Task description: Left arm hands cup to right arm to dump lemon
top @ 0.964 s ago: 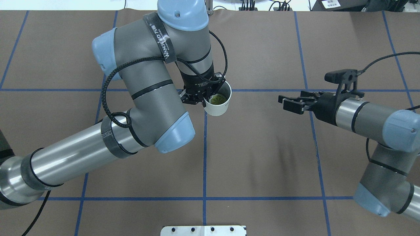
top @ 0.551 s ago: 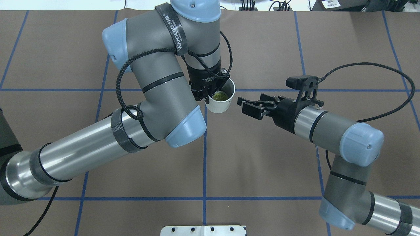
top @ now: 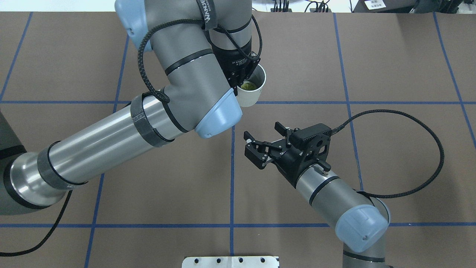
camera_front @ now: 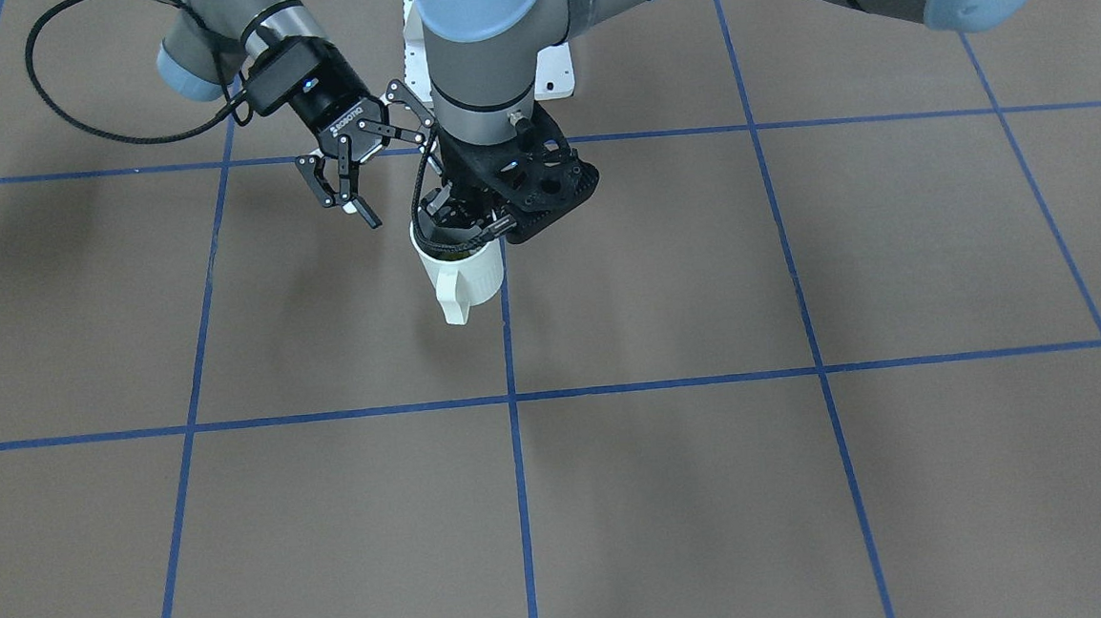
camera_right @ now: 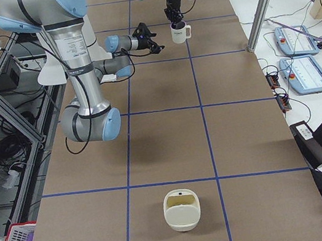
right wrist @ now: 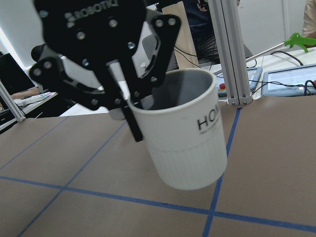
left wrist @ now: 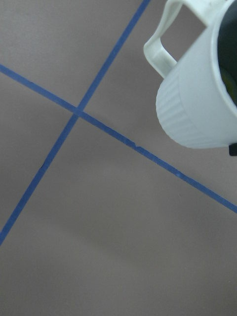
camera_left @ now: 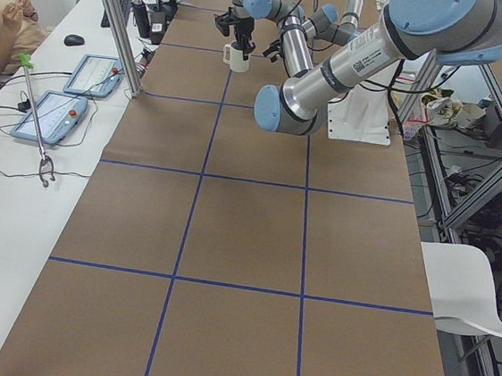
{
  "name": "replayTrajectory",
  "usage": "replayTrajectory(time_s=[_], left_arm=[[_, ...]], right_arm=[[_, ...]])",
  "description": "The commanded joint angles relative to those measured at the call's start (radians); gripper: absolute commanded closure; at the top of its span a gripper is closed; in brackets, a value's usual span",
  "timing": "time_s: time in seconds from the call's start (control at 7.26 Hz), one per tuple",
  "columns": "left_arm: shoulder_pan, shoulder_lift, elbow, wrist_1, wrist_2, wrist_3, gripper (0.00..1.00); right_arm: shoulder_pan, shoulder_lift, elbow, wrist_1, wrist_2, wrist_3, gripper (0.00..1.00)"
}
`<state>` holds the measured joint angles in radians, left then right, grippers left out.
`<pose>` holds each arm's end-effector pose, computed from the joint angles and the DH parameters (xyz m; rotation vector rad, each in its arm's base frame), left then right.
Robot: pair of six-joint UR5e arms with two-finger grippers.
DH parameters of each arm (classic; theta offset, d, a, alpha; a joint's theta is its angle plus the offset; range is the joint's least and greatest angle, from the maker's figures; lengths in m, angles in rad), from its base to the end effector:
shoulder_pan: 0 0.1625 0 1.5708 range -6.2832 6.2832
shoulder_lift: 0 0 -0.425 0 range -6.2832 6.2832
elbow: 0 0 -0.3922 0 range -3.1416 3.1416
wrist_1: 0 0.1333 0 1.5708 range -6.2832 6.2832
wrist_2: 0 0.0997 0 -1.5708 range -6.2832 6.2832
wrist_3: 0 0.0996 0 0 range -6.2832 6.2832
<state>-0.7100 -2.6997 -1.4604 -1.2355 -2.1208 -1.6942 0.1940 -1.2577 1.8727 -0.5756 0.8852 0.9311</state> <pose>0.4937 -0.5315 0.0133 -0.3178 0.8013 -0.5945 -0.4767 -0.2938 0.2379 1.0910 -1.1773 0.2059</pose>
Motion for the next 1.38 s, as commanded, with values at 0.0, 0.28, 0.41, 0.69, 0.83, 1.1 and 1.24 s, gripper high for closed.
replayTrajectory(time_s=[0.0, 0.28, 0.41, 0.69, 0.83, 1.1, 1.24], left_arm=[[0.001, -0.026, 0.037, 0.004, -0.005, -0.060, 1.00], [0.003, -0.035, 0.032, 0.005, -0.021, -0.090, 1.00], [0.003, -0.035, 0.031, 0.010, -0.046, -0.091, 1.00], [0.012, -0.038, 0.028, 0.022, -0.047, -0.096, 1.00], [0.012, -0.038, 0.025, 0.022, -0.048, -0.116, 1.00], [0.012, -0.038, 0.023, 0.022, -0.064, -0.127, 1.00], [0.012, -0.037, 0.025, 0.022, -0.064, -0.127, 1.00]], right_arm=[[-0.024, 0.034, -0.003, -0.064, -0.079, -0.026, 0.00], [-0.024, 0.037, -0.024, -0.093, -0.133, -0.052, 0.00], [-0.024, 0.058, -0.052, -0.095, -0.161, -0.052, 0.00], [-0.022, 0.096, -0.102, -0.093, -0.202, -0.054, 0.00], [-0.016, 0.096, -0.103, -0.093, -0.221, -0.054, 0.00], [-0.004, 0.098, -0.103, -0.090, -0.255, -0.052, 0.00], [0.001, 0.098, -0.104, -0.089, -0.267, -0.052, 0.00]])
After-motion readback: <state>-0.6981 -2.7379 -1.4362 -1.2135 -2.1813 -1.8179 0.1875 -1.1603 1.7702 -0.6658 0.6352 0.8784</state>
